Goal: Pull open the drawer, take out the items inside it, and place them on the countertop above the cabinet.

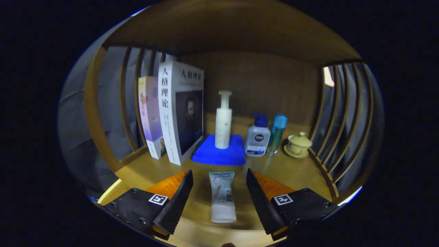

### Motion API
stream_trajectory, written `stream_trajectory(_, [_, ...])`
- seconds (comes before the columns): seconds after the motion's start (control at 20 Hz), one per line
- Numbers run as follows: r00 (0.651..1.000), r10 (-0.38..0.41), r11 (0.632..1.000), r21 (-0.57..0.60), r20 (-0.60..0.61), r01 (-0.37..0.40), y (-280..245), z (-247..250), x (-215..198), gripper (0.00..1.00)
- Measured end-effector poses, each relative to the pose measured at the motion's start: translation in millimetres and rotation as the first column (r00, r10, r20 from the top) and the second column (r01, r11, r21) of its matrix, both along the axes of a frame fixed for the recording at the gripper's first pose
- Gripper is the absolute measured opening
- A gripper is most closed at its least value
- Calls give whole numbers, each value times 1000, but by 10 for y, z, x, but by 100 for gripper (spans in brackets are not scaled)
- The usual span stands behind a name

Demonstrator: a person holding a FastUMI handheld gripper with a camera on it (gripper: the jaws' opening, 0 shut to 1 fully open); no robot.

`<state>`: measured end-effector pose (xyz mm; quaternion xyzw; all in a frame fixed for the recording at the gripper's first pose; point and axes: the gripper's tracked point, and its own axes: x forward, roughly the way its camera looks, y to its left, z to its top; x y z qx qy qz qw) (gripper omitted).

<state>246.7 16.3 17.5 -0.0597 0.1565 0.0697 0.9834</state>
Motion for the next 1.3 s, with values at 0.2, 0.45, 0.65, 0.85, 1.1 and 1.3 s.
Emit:
stream_trajectory(0.2, [987,-9,1000,-13,158,11,47,265,-532,96])
stream_trajectory(0.45, [963,-26,1000,-7,268,29,112,352,-1191,97])
stream_trajectory(0.65, [939,-51,999,-1,340,54,154,284,-1620,98])
stream_trajectory(0.85, [942,-65,997,52,330,50,239,59,-1936,98])
stream_trajectory(1.1, [940,-108,992,92,324,82,149,-133,-2224,98])
stream_trajectory(1.3, [933,-116,992,83,339,94,82,-259,-2461,98])
